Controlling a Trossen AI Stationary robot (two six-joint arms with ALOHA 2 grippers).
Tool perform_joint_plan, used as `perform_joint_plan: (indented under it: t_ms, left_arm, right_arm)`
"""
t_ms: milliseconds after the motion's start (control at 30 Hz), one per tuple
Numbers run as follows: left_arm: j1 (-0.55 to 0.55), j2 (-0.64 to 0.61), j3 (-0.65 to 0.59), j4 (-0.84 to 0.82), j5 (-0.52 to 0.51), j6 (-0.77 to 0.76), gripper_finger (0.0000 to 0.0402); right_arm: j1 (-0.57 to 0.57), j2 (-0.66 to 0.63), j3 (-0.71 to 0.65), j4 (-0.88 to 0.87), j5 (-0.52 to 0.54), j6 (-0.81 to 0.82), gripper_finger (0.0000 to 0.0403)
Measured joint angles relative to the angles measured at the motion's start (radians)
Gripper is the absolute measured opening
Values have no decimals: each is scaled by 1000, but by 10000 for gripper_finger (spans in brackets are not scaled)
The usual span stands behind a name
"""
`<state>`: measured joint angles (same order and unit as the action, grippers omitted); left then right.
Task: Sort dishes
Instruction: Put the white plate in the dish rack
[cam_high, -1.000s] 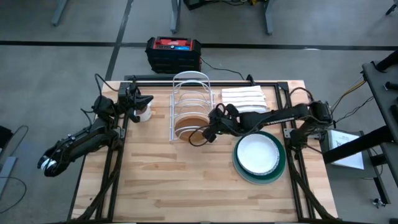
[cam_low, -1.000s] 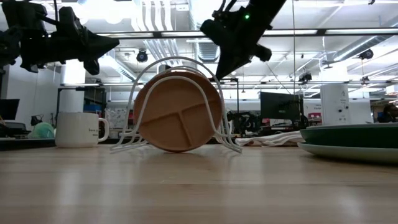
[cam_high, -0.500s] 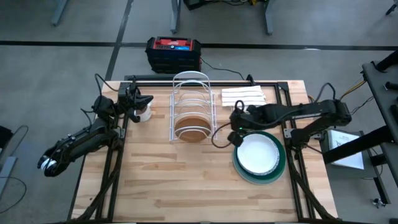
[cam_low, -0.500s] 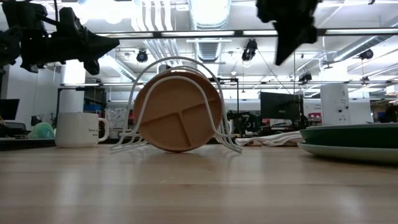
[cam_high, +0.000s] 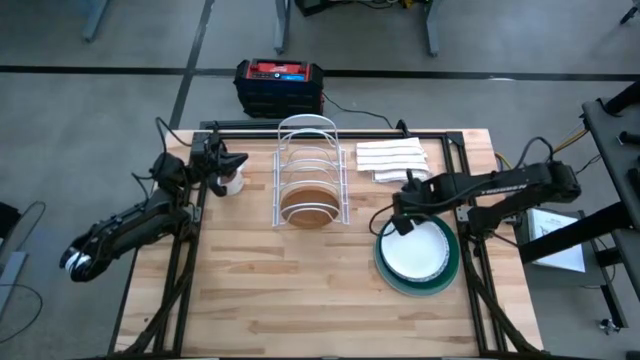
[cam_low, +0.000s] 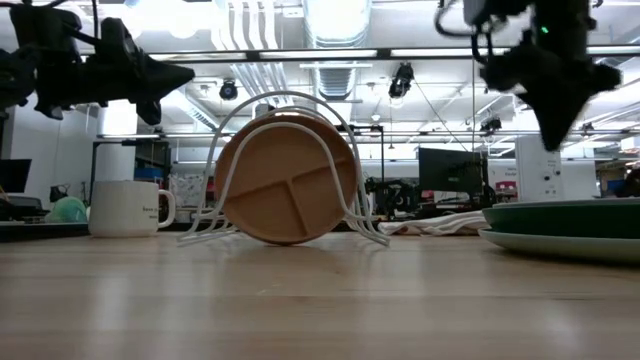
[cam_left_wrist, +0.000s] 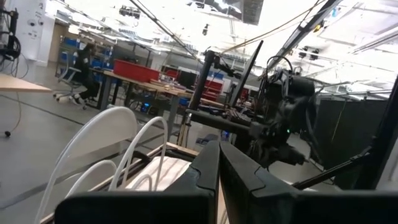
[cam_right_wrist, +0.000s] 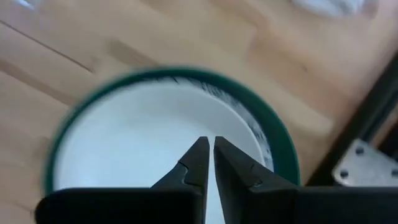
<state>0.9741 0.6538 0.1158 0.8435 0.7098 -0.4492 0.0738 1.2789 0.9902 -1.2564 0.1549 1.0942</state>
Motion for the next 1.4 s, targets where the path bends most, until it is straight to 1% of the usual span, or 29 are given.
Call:
perform_joint_plan:
  t_ms: [100,367,567,833,1100,1400]
  left_arm:
    - [0,11,0,1,-19,0,0]
    - [0,40,0,1,-24,5,0]
    - [0,53,0,1,-46,17,0]
    - [0,67,0,2,-47,18,0]
    - [0,67,0,2,-47,18,0]
    - [0,68,0,2,-48,18,0]
  right_arm:
    - [0,-12,-73,5,-36,31,33]
    - [0,-14,-201,13,-61,76,63]
    - [0,-14,-221,15,-66,52,85]
    - [0,-14,-239,18,-67,49,107]
    - [0,-14,-293,64,-76,54,114]
    - [0,-14,-289,67,-75,54,101]
